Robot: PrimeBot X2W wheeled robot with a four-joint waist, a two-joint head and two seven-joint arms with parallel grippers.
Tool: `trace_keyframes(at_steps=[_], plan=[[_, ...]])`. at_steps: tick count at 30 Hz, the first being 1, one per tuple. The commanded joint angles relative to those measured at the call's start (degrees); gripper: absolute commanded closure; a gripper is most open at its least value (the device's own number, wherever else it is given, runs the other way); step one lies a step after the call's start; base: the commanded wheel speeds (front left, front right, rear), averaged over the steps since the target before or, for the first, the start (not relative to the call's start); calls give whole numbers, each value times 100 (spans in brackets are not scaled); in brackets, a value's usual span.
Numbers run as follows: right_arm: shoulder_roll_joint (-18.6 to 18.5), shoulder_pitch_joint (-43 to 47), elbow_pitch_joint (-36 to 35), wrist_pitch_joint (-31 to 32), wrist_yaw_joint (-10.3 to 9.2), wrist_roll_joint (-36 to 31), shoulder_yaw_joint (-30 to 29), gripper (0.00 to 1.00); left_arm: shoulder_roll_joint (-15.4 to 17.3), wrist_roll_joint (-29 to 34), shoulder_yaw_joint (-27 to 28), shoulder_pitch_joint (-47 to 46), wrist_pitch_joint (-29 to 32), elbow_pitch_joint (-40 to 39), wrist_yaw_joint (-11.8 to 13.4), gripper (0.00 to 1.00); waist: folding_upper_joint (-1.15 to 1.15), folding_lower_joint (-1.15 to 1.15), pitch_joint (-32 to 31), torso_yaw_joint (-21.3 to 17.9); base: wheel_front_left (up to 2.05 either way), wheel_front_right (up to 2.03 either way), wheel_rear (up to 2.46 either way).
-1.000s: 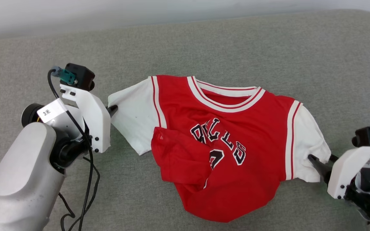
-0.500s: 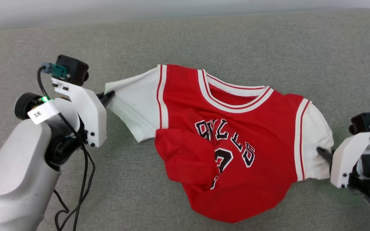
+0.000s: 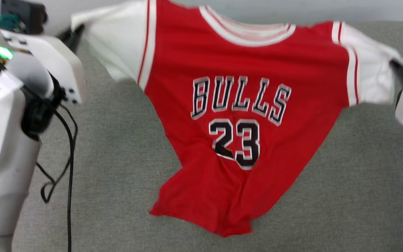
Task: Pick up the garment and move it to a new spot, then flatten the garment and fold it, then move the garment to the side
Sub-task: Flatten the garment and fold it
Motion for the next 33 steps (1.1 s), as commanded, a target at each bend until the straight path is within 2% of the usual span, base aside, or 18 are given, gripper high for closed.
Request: trace_keyframes(at_steps=[1,11,22,27,33], plan=[[-30,-193,66,-1,-10,-6,-7,100,18,32,70,-143,-84,72,48,100,0,0,13,-1,0,0,0],[51,-2270,793,-556,-11,-437,139,100,-35,644,151,-1941,-1215,1168,188,100,0,0,468,-6,0,0,0],[319,-4598,1697,-1715,-11,-1099,-23,100,-172,1166,79,-3936,-2439,2386,264,100,0,0,1177,3,0,0,0],[428,-5195,2068,-2024,-11,-1215,73,100,-213,1117,110,-4466,-2739,2931,138,100,0,0,1498,1,0,0,0],[567,-5367,2546,-2331,-10,-1091,239,100,-293,930,137,-4549,-2896,3547,-84,100,0,0,1788,6,0,0,0]])
